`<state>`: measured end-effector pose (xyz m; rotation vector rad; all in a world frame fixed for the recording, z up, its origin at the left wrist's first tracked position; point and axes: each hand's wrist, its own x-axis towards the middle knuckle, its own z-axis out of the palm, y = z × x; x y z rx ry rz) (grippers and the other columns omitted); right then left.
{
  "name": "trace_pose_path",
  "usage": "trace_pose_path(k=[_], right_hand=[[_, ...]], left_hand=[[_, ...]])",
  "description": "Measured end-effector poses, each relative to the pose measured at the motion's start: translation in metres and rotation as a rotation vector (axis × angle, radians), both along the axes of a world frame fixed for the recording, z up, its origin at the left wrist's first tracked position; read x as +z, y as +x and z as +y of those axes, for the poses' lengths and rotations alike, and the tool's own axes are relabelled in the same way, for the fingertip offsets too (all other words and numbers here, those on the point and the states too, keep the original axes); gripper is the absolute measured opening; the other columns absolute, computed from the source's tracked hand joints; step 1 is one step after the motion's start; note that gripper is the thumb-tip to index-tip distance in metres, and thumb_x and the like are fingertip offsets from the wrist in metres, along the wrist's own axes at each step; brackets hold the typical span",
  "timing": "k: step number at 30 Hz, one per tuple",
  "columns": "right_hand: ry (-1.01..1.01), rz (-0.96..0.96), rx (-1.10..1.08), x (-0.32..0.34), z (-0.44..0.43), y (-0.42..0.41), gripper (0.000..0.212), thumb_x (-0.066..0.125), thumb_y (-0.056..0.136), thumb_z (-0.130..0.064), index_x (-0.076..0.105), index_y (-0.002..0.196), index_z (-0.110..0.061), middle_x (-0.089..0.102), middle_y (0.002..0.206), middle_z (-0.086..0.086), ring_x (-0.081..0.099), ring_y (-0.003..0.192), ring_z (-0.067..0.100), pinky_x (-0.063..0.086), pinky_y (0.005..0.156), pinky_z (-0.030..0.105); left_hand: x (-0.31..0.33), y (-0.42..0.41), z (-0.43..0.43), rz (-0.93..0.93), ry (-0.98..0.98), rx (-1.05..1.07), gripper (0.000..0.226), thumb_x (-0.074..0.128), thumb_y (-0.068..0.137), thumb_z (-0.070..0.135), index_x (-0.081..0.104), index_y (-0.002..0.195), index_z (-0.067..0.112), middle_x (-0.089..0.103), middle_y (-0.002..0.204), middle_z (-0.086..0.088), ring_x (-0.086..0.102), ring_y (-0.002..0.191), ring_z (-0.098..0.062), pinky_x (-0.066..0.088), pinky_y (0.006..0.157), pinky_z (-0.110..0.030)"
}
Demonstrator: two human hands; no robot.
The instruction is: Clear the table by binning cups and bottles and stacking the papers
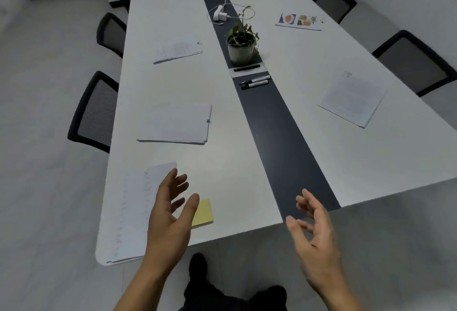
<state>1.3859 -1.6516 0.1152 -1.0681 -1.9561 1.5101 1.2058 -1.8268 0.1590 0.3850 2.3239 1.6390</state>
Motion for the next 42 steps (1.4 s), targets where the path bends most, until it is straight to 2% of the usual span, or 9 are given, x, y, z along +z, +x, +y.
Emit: trace_pose_path(k=[4, 6, 8, 11, 16, 22, 33, 38, 42], right_hand=[[0.038, -0.040, 0.182, 0.006, -0.031, -0.030, 0.053, 0.063, 0.093, -0.023, 0.042, 0.137, -0.046, 0.049, 0.133, -0.022, 0.049, 0.121, -0.006, 0.046, 0.096, 0.022], [0.067, -0.050, 0.257, 0.009, -0.058, -0.049, 0.051, 0.061, 0.094, -0.027, 0.044, 0.140, -0.041, 0.048, 0.134, -0.022, 0.050, 0.120, -0.005, 0.047, 0.089, 0.018], [0.080, -0.047, 0.312, 0.009, -0.092, -0.069, 0.049, 0.061, 0.094, -0.029, 0.045, 0.139, -0.043, 0.047, 0.133, -0.025, 0.051, 0.119, -0.005, 0.047, 0.083, 0.015], [0.087, -0.035, 0.358, -0.004, -0.152, -0.102, 0.046, 0.062, 0.094, -0.028, 0.046, 0.132, -0.049, 0.049, 0.131, -0.026, 0.050, 0.118, -0.009, 0.046, 0.089, 0.017], [0.071, -0.042, 0.393, -0.016, -0.278, -0.168, 0.047, 0.063, 0.094, -0.022, 0.047, 0.131, -0.047, 0.051, 0.130, -0.025, 0.050, 0.118, -0.010, 0.046, 0.094, 0.024], [0.095, -0.057, 0.488, -0.004, -0.392, -0.251, 0.050, 0.064, 0.094, -0.022, 0.046, 0.136, -0.040, 0.052, 0.132, -0.021, 0.050, 0.121, -0.008, 0.045, 0.092, 0.018], [0.039, -0.037, 0.496, -0.048, -0.457, -0.481, 0.054, 0.063, 0.094, -0.024, 0.044, 0.143, -0.035, 0.050, 0.136, -0.020, 0.047, 0.126, -0.007, 0.045, 0.100, 0.022], [0.025, -0.028, 0.492, -0.031, -0.462, -0.616, 0.054, 0.062, 0.095, -0.023, 0.043, 0.146, -0.029, 0.049, 0.135, -0.018, 0.045, 0.123, -0.012, 0.041, 0.092, 0.008], [0.007, -0.037, 0.481, -0.008, -0.458, -0.693, 0.053, 0.062, 0.095, -0.024, 0.044, 0.144, -0.029, 0.051, 0.133, -0.019, 0.047, 0.123, -0.009, 0.042, 0.093, 0.013]], left_hand=[[0.014, 0.001, -0.053, 0.016, 0.011, 0.097, 0.058, 0.061, 0.087, 0.032, 0.041, 0.141, 0.036, 0.057, 0.129, 0.021, 0.055, 0.118, 0.005, 0.045, 0.094, -0.022], [0.016, -0.001, -0.090, 0.010, 0.028, 0.157, 0.057, 0.059, 0.084, 0.036, 0.043, 0.139, 0.037, 0.058, 0.127, 0.022, 0.055, 0.118, 0.004, 0.046, 0.094, -0.022], [0.013, -0.008, -0.132, 0.002, 0.044, 0.213, 0.050, 0.060, 0.087, 0.033, 0.045, 0.133, 0.043, 0.059, 0.125, 0.023, 0.056, 0.116, 0.005, 0.047, 0.092, -0.021], [0.002, -0.019, -0.209, -0.036, 0.077, 0.283, 0.045, 0.061, 0.092, 0.021, 0.046, 0.126, 0.047, 0.060, 0.123, 0.022, 0.057, 0.115, 0.005, 0.047, 0.091, -0.020], [-0.022, -0.060, -0.363, -0.111, 0.085, 0.444, 0.045, 0.062, 0.093, 0.014, 0.050, 0.131, 0.036, 0.064, 0.121, 0.013, 0.060, 0.115, -0.003, 0.048, 0.094, -0.026], [-0.018, -0.137, -0.497, -0.104, 0.071, 0.542, 0.044, 0.062, 0.093, 0.012, 0.050, 0.130, 0.033, 0.064, 0.121, 0.010, 0.060, 0.115, -0.004, 0.045, 0.088, -0.020], [-0.060, -0.359, -0.545, -0.141, 0.046, 0.536, 0.049, 0.063, 0.092, 0.008, 0.048, 0.133, 0.029, 0.061, 0.127, 0.006, 0.060, 0.116, -0.005, 0.044, 0.088, -0.020], [-0.028, -0.491, -0.551, -0.084, 0.006, 0.483, 0.049, 0.062, 0.092, 0.010, 0.048, 0.137, 0.025, 0.061, 0.127, 0.007, 0.060, 0.117, -0.005, 0.044, 0.090, -0.021], [-0.004, -0.579, -0.547, -0.058, 0.033, 0.431, 0.049, 0.061, 0.093, 0.011, 0.047, 0.138, 0.026, 0.064, 0.121, 0.009, 0.061, 0.114, -0.002, 0.045, 0.090, -0.022]])
